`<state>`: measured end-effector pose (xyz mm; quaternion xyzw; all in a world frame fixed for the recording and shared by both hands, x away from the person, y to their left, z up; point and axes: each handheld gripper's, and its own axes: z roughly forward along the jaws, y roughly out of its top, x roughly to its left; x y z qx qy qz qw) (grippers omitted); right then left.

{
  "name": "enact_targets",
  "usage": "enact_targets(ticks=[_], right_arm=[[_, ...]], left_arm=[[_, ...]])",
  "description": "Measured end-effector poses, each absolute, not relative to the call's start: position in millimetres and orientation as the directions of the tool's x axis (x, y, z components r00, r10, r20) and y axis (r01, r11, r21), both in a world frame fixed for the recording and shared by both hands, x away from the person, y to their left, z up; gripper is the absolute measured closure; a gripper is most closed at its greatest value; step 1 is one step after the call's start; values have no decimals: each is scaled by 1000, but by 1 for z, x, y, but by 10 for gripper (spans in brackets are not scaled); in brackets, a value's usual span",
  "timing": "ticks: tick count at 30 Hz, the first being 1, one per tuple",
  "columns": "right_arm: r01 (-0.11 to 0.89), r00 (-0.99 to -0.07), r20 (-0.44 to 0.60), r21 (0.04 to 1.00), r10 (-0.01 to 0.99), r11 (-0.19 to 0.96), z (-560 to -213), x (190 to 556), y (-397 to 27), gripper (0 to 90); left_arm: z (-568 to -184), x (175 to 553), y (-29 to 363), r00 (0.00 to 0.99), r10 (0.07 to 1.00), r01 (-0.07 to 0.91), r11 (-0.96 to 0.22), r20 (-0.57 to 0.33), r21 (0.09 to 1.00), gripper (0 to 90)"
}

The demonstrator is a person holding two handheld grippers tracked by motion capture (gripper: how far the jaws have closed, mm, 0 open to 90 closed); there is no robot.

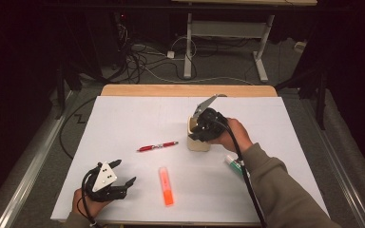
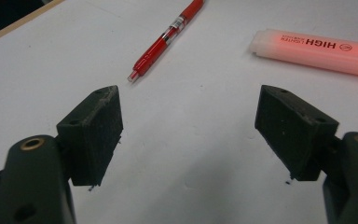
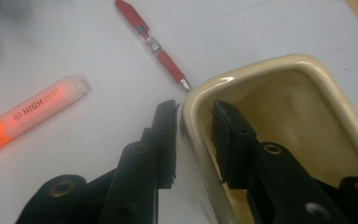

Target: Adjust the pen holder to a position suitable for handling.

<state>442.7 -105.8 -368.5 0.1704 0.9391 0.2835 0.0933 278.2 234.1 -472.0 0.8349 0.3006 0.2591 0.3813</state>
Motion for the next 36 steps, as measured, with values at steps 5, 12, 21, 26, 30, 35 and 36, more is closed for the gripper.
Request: enact_targets(ticks=[5,12,21,26,30,35,36], right_arm=[[231,-916,-116,633,385,739,-361,431,-118,646],[198,-875,-168,732,453,652,-360,415,-146,570],[148,-827,-203,821,524,552,-366,393,-180,511],[112,-793,-237,848,561,518,-370,379,-195,441],[84,-774,-262,860,577,503,-374,366,-205,384],[62,-756,-244,897,607,437,-379,352,-221,322],[58,-752,-248,898,611,437,-380,349,-222,301]], left_arm=[[-471,278,233,686,693,289,-540,222,791,226],[-472,278,232,686,692,290,-542,224,789,226],[-473,279,231,679,697,300,-550,231,779,226],[-473,279,230,680,696,303,-552,230,777,226],[-473,279,230,680,696,303,-555,233,774,227],[-475,280,229,680,694,306,-560,235,770,227],[-475,280,228,680,693,304,-562,238,769,227]])
